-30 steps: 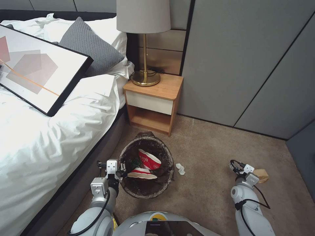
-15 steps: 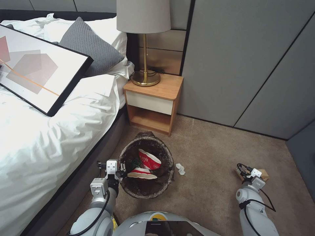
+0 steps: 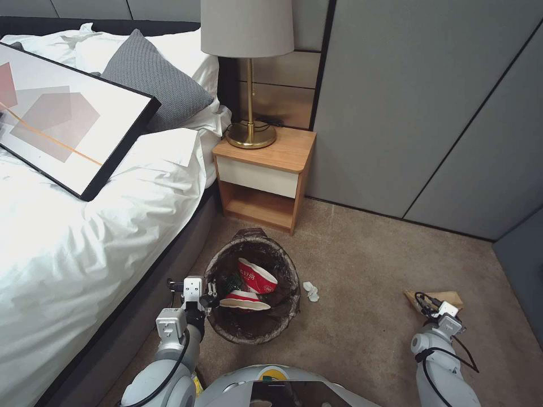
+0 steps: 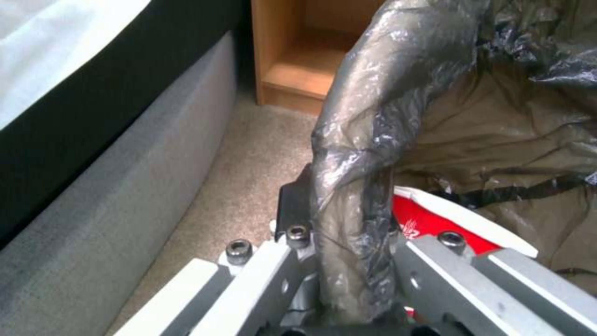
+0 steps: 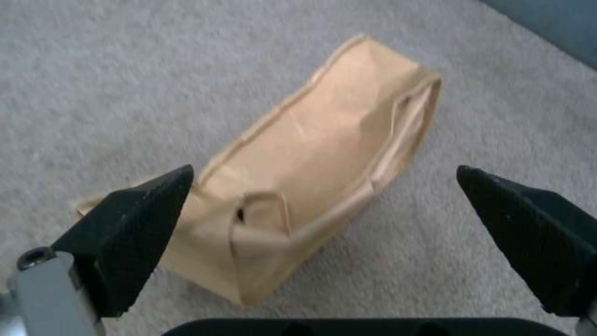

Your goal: Pick up the trash bin, then pick up the garbage from the floor and place it into the trash bin.

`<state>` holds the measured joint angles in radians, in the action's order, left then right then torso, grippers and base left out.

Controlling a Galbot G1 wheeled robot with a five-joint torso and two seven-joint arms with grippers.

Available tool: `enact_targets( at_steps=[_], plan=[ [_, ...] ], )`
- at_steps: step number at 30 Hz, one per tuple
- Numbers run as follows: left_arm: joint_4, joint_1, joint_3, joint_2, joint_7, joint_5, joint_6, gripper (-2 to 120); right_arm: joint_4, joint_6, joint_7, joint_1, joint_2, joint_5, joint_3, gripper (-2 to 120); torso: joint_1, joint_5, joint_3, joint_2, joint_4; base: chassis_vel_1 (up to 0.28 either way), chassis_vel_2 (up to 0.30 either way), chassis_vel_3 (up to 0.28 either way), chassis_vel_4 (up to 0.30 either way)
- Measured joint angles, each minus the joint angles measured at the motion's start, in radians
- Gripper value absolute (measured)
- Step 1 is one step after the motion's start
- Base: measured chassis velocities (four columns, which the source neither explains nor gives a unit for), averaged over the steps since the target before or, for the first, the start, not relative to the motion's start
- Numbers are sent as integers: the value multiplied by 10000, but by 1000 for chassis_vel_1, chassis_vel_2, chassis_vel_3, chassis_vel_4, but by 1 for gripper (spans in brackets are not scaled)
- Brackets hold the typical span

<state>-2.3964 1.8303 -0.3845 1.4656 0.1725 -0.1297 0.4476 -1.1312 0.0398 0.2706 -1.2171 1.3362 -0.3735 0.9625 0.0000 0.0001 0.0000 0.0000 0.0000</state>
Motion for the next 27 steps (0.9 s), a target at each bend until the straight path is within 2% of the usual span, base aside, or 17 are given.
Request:
enact_targets(
  at_steps=[4, 8, 9, 12, 13, 16, 17, 21, 25, 27],
  plan=[
    [11, -2, -6, -1, 0, 6, -7, 0, 193, 90, -37, -10, -11, 30, 54, 100, 0, -1, 0, 0, -1, 0, 0, 0, 0],
    [47, -5, 22, 10, 0, 25, -35, 0, 775, 230, -188, 63, 5, -17, 64, 80, 0, -4, 0, 0, 0, 0, 0, 0, 0],
    [47, -5, 22, 10, 0, 25, -35, 0, 775, 230, -188, 63, 5, -17, 64, 80, 0, -4, 0, 0, 0, 0, 0, 0, 0],
    [44, 8, 21, -6, 2, 25, -50, 0, 1234, 346, -384, 187, 105, -195, -1, 65, 0, -2, 0, 0, 0, 0, 0, 0, 0],
    [44, 8, 21, -6, 2, 25, -50, 0, 1234, 346, -384, 187, 105, -195, -1, 65, 0, -2, 0, 0, 0, 0, 0, 0, 0],
    [22, 29, -9, -28, 8, 17, -55, 0, 1344, 511, -565, 218, 177, -208, -33, 51, 0, -3, 0, 0, 1, 0, 0, 0, 0],
    [22, 29, -9, -28, 8, 17, -55, 0, 1344, 511, -565, 218, 177, -208, -33, 51, 0, -3, 0, 0, 1, 0, 0, 0, 0],
    [21, 32, 11, -5, 12, 25, -64, 0, 1316, 605, -669, 213, 148, -173, -49, 30, 0, -2, 0, 0, 0, 0, 0, 0, 0],
    [21, 29, 12, 2, 14, 27, -67, 0, 1295, 648, -693, 209, 132, -137, -48, 21, 0, -2, 0, 0, -1, 0, 0, 0, 0],
    [21, 29, 13, 5, 16, 28, -67, 0, 1265, 663, -699, 218, 131, -99, -48, 12, 0, -2, 0, 0, -2, 0, 0, 0, 0]
  ],
)
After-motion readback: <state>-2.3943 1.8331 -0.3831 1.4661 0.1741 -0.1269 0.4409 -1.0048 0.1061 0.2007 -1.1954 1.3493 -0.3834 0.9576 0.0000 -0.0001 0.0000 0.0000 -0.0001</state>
